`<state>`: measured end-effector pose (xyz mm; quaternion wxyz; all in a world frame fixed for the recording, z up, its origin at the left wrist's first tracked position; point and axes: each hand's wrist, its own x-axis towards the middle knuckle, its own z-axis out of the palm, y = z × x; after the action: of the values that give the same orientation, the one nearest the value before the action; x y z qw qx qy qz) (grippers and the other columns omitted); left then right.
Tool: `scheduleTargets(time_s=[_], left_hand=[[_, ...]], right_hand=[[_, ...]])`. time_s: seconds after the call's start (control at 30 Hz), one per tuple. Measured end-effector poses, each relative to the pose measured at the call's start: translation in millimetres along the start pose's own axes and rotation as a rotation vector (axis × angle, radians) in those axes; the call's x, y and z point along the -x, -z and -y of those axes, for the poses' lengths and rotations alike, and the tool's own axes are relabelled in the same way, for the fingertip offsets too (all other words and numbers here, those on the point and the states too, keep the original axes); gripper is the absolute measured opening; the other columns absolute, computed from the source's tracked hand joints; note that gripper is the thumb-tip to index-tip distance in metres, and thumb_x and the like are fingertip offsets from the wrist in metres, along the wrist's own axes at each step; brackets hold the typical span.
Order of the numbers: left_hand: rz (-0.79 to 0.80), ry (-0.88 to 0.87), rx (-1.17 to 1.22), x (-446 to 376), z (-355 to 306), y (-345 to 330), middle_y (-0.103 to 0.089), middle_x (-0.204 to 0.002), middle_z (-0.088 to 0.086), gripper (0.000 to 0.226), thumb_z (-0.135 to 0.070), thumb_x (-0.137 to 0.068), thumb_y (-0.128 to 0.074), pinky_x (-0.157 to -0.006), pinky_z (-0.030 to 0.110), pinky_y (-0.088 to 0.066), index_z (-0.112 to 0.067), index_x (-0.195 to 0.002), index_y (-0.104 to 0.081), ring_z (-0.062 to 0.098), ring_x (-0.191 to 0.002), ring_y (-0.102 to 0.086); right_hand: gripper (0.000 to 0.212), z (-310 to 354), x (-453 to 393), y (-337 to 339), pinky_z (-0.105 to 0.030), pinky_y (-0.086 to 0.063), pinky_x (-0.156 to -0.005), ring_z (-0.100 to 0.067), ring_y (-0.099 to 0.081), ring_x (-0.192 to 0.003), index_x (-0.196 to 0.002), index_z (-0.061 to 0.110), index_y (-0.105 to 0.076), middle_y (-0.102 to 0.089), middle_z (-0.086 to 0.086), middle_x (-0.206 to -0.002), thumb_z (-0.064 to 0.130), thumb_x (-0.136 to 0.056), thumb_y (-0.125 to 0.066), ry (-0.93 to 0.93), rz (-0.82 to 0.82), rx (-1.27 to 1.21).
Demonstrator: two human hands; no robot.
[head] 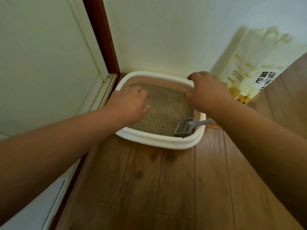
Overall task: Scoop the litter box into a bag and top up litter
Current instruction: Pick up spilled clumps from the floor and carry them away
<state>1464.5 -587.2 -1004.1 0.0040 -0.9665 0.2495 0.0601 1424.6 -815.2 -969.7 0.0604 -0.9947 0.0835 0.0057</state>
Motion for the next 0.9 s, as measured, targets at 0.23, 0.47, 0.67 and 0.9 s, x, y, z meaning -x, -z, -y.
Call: scheduleTargets(time_s=[0.23,0.47,0.67,0.9], left_hand=[[-0.006,0.139,0.070,56.3,61.3,-84.6,-0.047,-0.148,-0.001,0.050,-0.047,-0.100,-0.046,-0.099,0.050,-0.043,-0.026,-0.145,-0.045,0.027,-0.133,-0.046],[-0.082,0.049,0.073,94.0,51.4,-140.6,-0.045,-0.151,-0.004,0.047,-0.041,-0.099,-0.045,-0.104,0.048,-0.040,-0.027,-0.143,-0.049,0.022,-0.138,-0.039],[0.029,0.078,0.147,108.8,47.9,-175.9,-0.042,-0.153,-0.006,0.048,-0.040,-0.098,-0.045,-0.106,0.047,-0.039,-0.028,-0.145,-0.045,0.018,-0.141,-0.035],[0.105,0.105,0.159,113.0,47.0,-186.3,-0.036,-0.156,-0.007,0.050,-0.041,-0.097,-0.045,-0.106,0.045,-0.036,-0.029,-0.146,-0.042,0.017,-0.144,-0.031]], right_hand=[[0.066,70.2,31.0,-78.0,-0.052,-0.039,-0.112,-0.031,-0.040,-0.142,-0.153,0.024,-0.036,-0.038,-0.004,-0.159,0.054,-0.097,-0.053,-0.017,0.121,-0.073],[0.052,84.9,77.0,-139.6,-0.048,-0.044,-0.102,-0.027,-0.050,-0.132,-0.140,0.021,-0.051,-0.053,-0.002,-0.144,0.044,-0.094,-0.058,-0.019,-0.026,-0.205],[0.016,93.0,113.6,-190.2,-0.041,-0.046,-0.080,-0.023,-0.054,-0.096,-0.104,0.020,-0.059,-0.058,0.000,-0.104,0.027,-0.090,-0.056,0.171,-0.037,-0.238],[0.034,99.3,130.6,-249.2,-0.039,-0.047,-0.094,-0.026,-0.050,-0.117,-0.128,0.022,-0.052,-0.051,-0.002,-0.129,0.031,-0.095,-0.056,0.168,0.437,-0.204]])
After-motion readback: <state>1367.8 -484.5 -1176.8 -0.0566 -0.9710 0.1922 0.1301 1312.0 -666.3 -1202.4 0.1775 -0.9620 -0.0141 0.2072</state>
